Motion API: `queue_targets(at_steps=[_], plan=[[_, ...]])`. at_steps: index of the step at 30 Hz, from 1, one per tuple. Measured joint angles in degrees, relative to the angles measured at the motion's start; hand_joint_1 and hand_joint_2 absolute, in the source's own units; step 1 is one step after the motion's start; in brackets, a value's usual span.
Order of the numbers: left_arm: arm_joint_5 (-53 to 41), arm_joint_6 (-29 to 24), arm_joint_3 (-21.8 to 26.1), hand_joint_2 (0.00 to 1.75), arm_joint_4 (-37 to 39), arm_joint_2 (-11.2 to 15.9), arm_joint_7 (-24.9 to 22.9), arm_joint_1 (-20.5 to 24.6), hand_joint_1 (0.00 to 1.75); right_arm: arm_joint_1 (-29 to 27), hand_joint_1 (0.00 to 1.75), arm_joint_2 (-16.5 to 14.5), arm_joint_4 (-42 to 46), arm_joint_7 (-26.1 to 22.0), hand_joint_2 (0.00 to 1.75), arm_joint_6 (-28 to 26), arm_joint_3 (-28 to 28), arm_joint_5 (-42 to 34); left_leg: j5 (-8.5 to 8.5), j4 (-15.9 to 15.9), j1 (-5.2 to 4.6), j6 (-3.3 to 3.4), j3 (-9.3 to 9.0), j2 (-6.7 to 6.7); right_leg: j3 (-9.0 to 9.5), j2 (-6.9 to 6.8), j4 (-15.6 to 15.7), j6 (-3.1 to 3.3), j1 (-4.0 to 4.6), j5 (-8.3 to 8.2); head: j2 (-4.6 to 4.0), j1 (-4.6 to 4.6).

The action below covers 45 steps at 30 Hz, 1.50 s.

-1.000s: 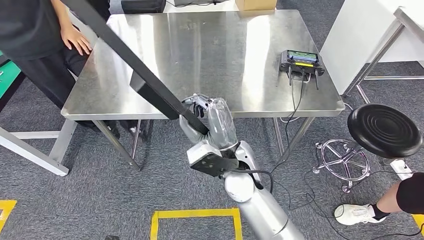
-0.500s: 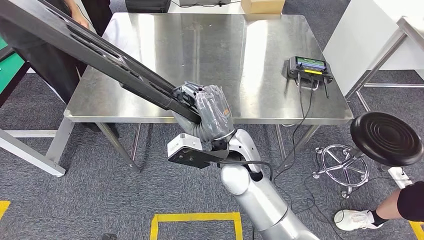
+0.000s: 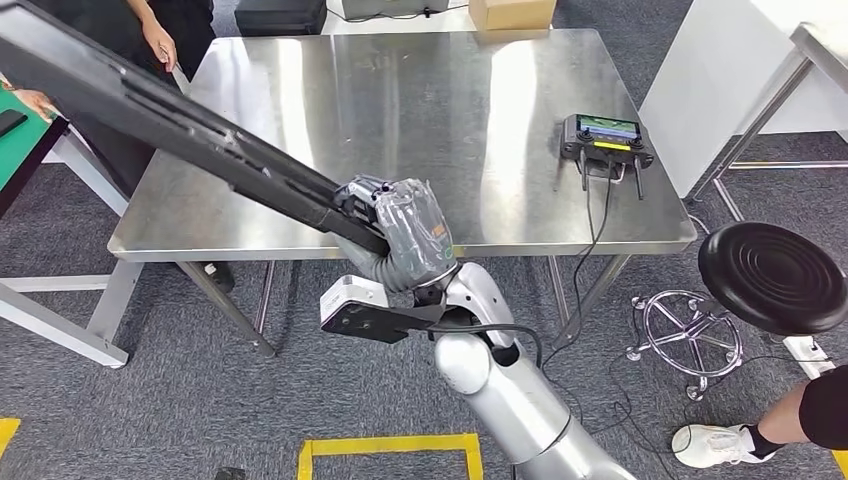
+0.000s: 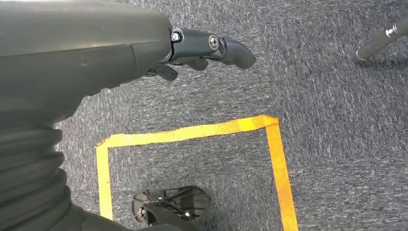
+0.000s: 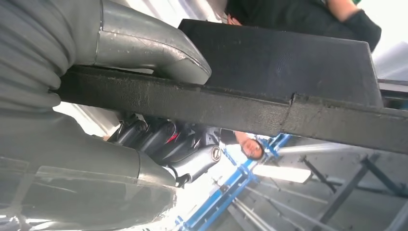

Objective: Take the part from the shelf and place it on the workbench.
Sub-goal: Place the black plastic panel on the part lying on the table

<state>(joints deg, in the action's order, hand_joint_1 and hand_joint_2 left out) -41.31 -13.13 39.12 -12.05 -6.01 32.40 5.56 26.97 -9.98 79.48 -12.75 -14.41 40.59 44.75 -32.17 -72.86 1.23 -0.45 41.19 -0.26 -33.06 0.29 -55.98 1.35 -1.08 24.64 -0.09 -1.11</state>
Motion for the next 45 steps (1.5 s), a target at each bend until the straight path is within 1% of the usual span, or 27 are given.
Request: queue_targets(at_steps=[1, 2, 4, 5, 7, 11, 12, 14, 15, 16, 17, 18, 19, 20, 22, 26, 28, 30, 31, 32, 34, 36, 37, 39, 41, 43, 45], plan=[[-0.03, 0.01, 0.0, 1.75, 0.0, 0.0, -0.01, 0.0, 0.0, -0.16, 1.75, 0.0, -0.15, 0.01, 1.75, 0.35, 0.12, -0.04, 0.51, -0.89, 0.06, -0.04, 0.97, 0.01, 0.21, 0.07, -0.01, 0.06, 0.07, 0.2, 0.0, -0.02], [-0.08, 0.02, 0.0, 1.75, 0.0, 0.01, -0.01, 0.0, 0.0, -0.31, 1.75, -0.01, -0.27, 0.01, 1.75, 0.6, 0.21, -0.08, 2.11, 0.43, 0.09, 0.05, 0.84, 0.01, 0.49, 0.17, -0.01, 0.04, 0.12, 0.41, 0.0, -0.02], [-0.16, 0.04, 0.0, 1.75, -0.01, 0.04, -0.01, 0.01, 0.0, -0.44, 1.75, -0.08, -0.4, 0.01, 1.75, 0.82, 0.37, -0.12, 6.85, 7.97, 0.02, 0.65, -2.19, 0.01, 1.21, 0.38, 0.04, -0.21, 0.18, 0.91, 0.0, -0.01], [-0.23, 0.06, 0.0, 1.75, -0.01, 0.06, -0.02, 0.02, 0.0, -0.4, 1.75, -0.11, -0.41, 0.01, 1.75, 0.84, 0.41, -0.12, 8.33, 11.45, -0.17, 1.05, -3.82, 0.01, 1.45, 0.45, 0.07, -0.39, 0.37, 1.13, 0.0, 0.02], [-0.46, 0.1, 0.0, 1.75, -0.01, 0.07, -0.07, 0.15, 0.0, -0.37, 1.75, -0.17, -0.45, 0.02, 1.75, 0.84, 0.48, -0.1, 8.82, 14.64, -0.59, 1.85, -5.41, 0.04, 1.57, 0.48, 0.15, -0.84, 0.59, 1.45, 0.0, 0.03], [-0.71, 0.14, 0.0, 1.75, -0.01, -0.07, -0.16, 0.35, 0.0, -0.36, 1.75, -0.19, -0.54, 0.04, 1.75, 0.84, 0.56, 0.02, 8.79, 16.41, -0.64, 3.26, -6.96, 0.1, 0.9, 0.26, -1.06, -1.84, 0.83, 2.43, 0.0, 0.15], [-0.73, 0.14, 0.0, 1.75, -0.01, -0.12, -0.17, 0.42, 0.0, -0.31, 1.75, -0.13, -0.55, 0.05, 1.75, 0.84, 0.6, 0.03, 8.93, 16.92, -0.55, 3.59, -7.53, 0.12, -0.38, 0.18, -3.48, -1.84, 0.82, 3.38, 0.0, 0.27], [-0.75, 0.15, 0.0, 1.75, -0.01, -0.16, -0.2, 0.58, 0.0, -0.4, 1.75, 0.19, -0.63, 0.07, 1.75, 0.84, 0.68, 0.1, 8.8, 17.1, -0.68, 4.1, -7.82, 0.09, -4.93, 0.14, -11.35, -1.73, 0.56, 5.96, 0.0, 0.43], [-0.77, 0.16, 0.0, 1.75, -0.01, -0.16, -0.23, 0.61, 0.0, -0.57, 1.75, 0.39, -0.7, 0.11, 1.75, 0.84, 0.72, 0.18, 8.64, 17.09, -0.73, 4.19, -7.9, 0.03, -7.3, 0.13, -14.88, -1.89, 0.43, 6.78, 0.0, 0.46], [-0.78, 0.17, 0.0, 1.75, -0.01, -0.17, -0.26, 0.61, 0.0, -0.76, 1.75, 0.57, -0.78, 0.16, 1.75, 0.84, 0.77, 0.27, 8.43, 17.08, -0.76, 4.21, -8.04, -0.04, -8.82, 0.13, -16.61, -2.26, 0.32, 6.76, 0.0, 0.47], [-0.8, 0.2, 0.0, 1.75, -0.01, -0.21, -0.29, 0.59, 0.0, -0.9, 1.75, 0.7, -0.83, 0.22, 1.75, 0.84, 0.8, 0.38, 8.21, 17.05, -0.75, 4.11, -8.24, -0.13, -9.04, 0.1, -15.84, -2.82, 0.18, 5.71, 0.0, 0.49], [-0.83, 0.23, 0.0, 1.75, -0.01, -0.27, -0.32, 0.59, 0.0, -0.95, 1.75, 0.76, -0.86, 0.27, 1.75, 0.84, 0.83, 0.53, 7.94, 16.99, -0.74, 3.94, -8.52, -0.22, -8.01, 0.05, -12.73, -3.43, 0.03, 3.84, 0.0, 0.5], [-0.86, 0.25, 0.0, 1.75, -0.01, -0.32, -0.34, 0.59, 0.0, -0.93, 1.75, 0.77, -0.86, 0.32, 1.75, 0.84, 0.86, 0.75, 7.61, 16.87, -0.74, 3.68, -8.79, -0.3, -6.21, -0.08, -8.34, -3.92, -0.12, 1.7, 0.0, 0.52], [-0.9, 0.26, 0.0, 1.75, -0.01, -0.36, -0.38, 0.6, 0.0, -0.86, 1.75, 0.75, -0.86, 0.37, 1.75, 0.84, 0.9, 1.03, 7.16, 16.58, -0.9, 3.32, -8.96, -0.35, -4.34, -0.2, -4.3, -4.07, -0.14, -0.04, 0.0, 0.54], [-0.93, 0.26, 0.0, 1.75, -0.01, -0.38, -0.46, 0.62, 0.0, -0.74, 1.75, 0.71, -0.86, 0.6, 1.75, 0.85, 0.99, 1.52, 6.38, 16.11, -1.08, 2.61, -9.09, -0.35, -2.24, -0.34, -0.18, -3.42, -0.1, -1.51, 0.0, 0.52], [-0.93, 0.26, 0.0, 1.75, -0.03, -0.31, -0.67, 0.68, 0.0, -0.36, 1.75, 0.42, -0.86, 1.07, 1.75, 1.0, 0.99, 2.11, 5.06, 14.67, -0.52, 1.24, -8.71, -0.19, -1.44, -0.11, 0.27, -1.55, -0.36, -1.26, 0.0, 0.44], [-0.92, 0.26, 0.0, 1.75, -0.03, -0.28, -0.76, 0.69, 0.0, -0.03, 1.75, 0.08, -0.89, 1.13, 1.75, 1.19, 0.99, 2.27, 2.56, 9.42, -0.14, 0.53, -6.13, -0.08, -0.76, -0.04, 0.41, -0.85, -0.57, -0.95, 0.0, 0.27], [-0.85, 0.26, 0.0, 1.75, -0.03, -0.29, -0.81, 0.64, 0.0, 0.15, 1.75, -0.09, -1.05, 1.19, 1.75, 1.44, 1.0, 2.35, -0.07, 1.97, 0.14, -0.01, -1.83, -0.03, -0.28, -0.03, 0.38, -0.39, -0.41, -0.52, 0.0, 0.22], [-0.81, 0.26, 0.0, 1.75, -0.03, -0.28, -0.82, 0.6, 0.0, 0.16, 1.75, -0.11, -1.18, 1.22, 1.75, 1.59, 1.01, 2.39, -0.17, -0.13, 0.23, -0.15, -0.19, -0.02, -0.04, 0.01, 0.37, -0.3, -0.33, -0.29, 0.0, 0.22], [-0.76, 0.26, 0.0, 1.75, -0.03, -0.27, -0.82, 0.58, 0.0, 0.14, 1.75, -0.13, -1.3, 1.24, 1.75, 1.69, 1.01, 2.43, 0.92, -0.08, 0.31, -0.17, 0.43, -0.01, 0.26, 0.08, 0.35, -0.3, -0.28, -0.05, 0.0, 0.21], [-0.74, 0.26, 0.0, 1.75, -0.03, -0.21, -0.81, 0.56, 0.0, 0.16, 1.75, -0.19, -1.41, 1.26, 1.75, 1.8, 1.01, 2.44, 5.77, 6.28, 0.4, 0.08, -1.67, 0.02, 1.06, 0.27, 0.35, -0.56, -0.24, 0.53, 0.0, 0.2], [-0.75, 0.27, 0.0, 1.75, -0.03, -0.15, -0.76, 0.61, 0.0, 0.31, 1.75, -0.25, -1.42, 1.28, 1.75, 1.8, 1.01, 2.5, 8.72, 13.03, 0.19, 0.63, -4.74, 0.02, 1.61, 0.38, 0.42, -1.0, 0.01, 1.02, 0.0, 0.25], [-0.76, 0.27, 0.0, 1.75, -0.03, -0.14, -0.71, 0.64, 0.0, 0.38, 1.75, -0.26, -1.43, 1.33, 1.75, 1.8, 1.01, 2.66, 8.94, 14.61, -0.02, 0.96, -5.56, 0.01, 1.64, 0.39, 0.46, -1.28, 0.16, 1.18, 0.0, 0.25], [-0.79, 0.28, 0.0, 1.75, -0.03, -0.14, -0.6, 0.66, 0.0, 0.47, 1.75, -0.25, -1.47, 1.55, 1.75, 1.8, 1.03, 3.2, 8.43, 15.15, -0.44, 1.66, -5.96, -0.04, 1.55, 0.37, 0.65, -1.9, 0.33, 1.33, 0.0, 0.25], [-0.87, 0.29, 0.0, 1.75, -0.03, -0.19, -0.55, 0.64, 0.0, 0.54, 1.75, -0.23, -1.5, 1.78, 1.75, 1.79, 1.04, 3.64, 8.58, 15.9, -0.34, 2.45, -6.57, -0.02, 1.08, 0.23, -0.12, -2.41, 0.4, 1.86, 0.0, 0.34], [-0.97, 0.3, 0.0, 1.75, -0.03, -0.26, -0.53, 0.72, 0.0, 0.7, 1.75, -0.12, -1.54, 1.9, 1.75, 1.81, 1.04, 3.9, 8.67, 16.66, -0.25, 3.3, -7.31, 0.01, -1.69, 0.09, -5.23, -2.28, 0.43, 3.94, 0.0, 0.48], [-1.0, 0.29, 0.0, 1.75, -0.03, -0.27, -0.53, 0.8, 0.0, 0.75, 1.75, 0.16, -1.7, 2.08, 1.75, 1.94, 1.06, 4.44, 8.37, 16.73, -0.51, 3.87, -7.59, -0.02, -6.49, 0.07, -13.62, -1.99, 0.35, 6.7, 0.0, 0.52]])
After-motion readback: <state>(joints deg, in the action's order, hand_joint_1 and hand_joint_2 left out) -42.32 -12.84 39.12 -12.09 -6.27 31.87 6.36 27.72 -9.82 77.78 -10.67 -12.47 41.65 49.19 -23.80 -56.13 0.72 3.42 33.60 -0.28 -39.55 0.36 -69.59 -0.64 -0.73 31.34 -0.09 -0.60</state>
